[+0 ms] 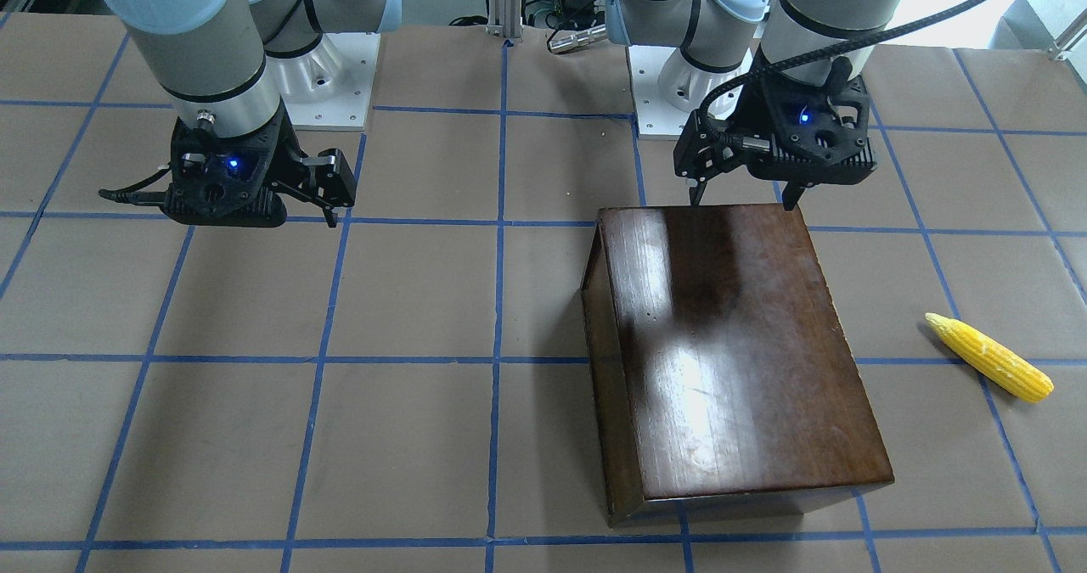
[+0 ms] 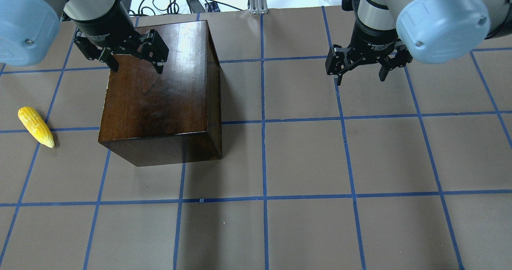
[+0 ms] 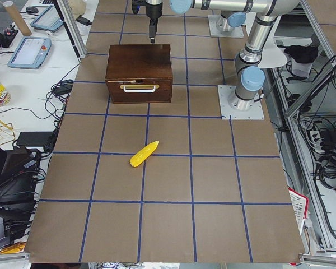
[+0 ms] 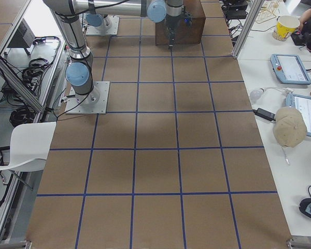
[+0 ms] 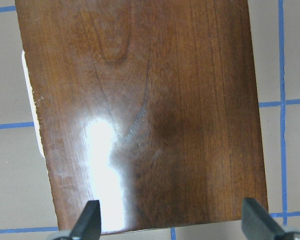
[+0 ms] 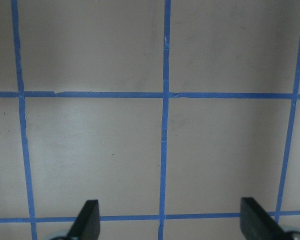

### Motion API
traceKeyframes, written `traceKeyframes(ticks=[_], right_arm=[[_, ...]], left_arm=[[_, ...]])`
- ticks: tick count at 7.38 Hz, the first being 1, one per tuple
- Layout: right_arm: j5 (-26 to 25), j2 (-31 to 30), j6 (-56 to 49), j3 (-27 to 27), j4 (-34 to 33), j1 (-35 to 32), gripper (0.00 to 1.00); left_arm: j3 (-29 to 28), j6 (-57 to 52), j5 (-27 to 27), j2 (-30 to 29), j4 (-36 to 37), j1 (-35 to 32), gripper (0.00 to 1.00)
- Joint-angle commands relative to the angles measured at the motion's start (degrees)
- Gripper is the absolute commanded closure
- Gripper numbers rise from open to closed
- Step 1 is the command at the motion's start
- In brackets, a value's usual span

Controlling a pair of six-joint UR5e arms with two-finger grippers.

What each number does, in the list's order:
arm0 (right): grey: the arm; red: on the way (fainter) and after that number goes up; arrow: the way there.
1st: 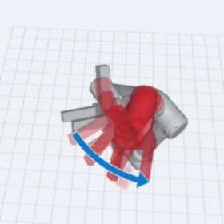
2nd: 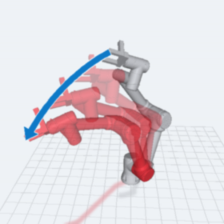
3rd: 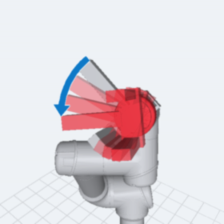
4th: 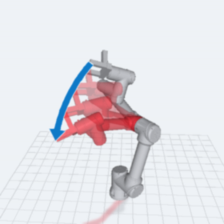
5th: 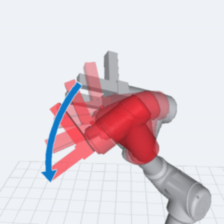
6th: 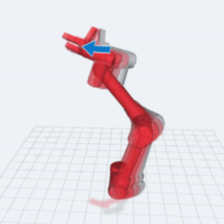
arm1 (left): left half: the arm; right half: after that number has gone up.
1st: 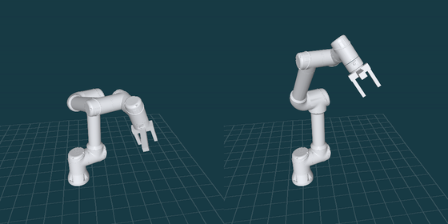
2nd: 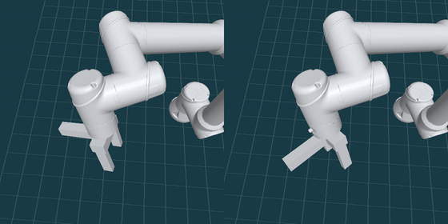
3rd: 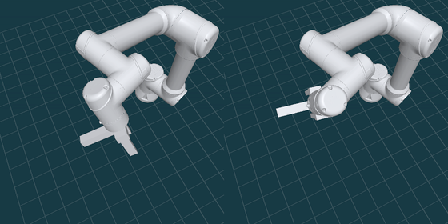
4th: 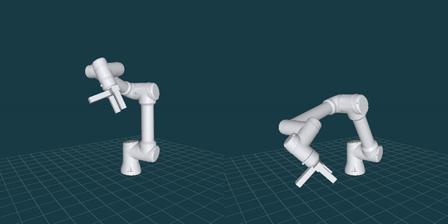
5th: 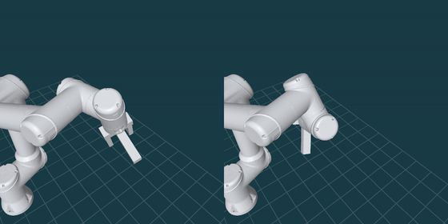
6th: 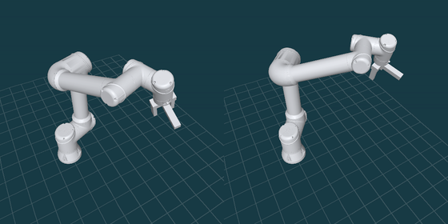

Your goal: Open drawer and put corn inside

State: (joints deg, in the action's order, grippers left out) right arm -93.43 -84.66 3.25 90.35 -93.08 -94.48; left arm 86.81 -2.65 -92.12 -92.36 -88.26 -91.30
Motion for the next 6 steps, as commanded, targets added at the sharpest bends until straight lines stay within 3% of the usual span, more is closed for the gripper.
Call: traceKeyframes(ticks=[1,6], right_arm=[[0.0,0.0,0.0,0.0,0.0,0.0,0.0],[0.0,0.0,0.0,0.0,0.0,0.0,0.0]], left_arm=[[0.0,-0.1,0.3,-0.2,0.5,0.2,0.0],[0.1,-0.4,0.8,0.5,0.2,0.7,0.0]])
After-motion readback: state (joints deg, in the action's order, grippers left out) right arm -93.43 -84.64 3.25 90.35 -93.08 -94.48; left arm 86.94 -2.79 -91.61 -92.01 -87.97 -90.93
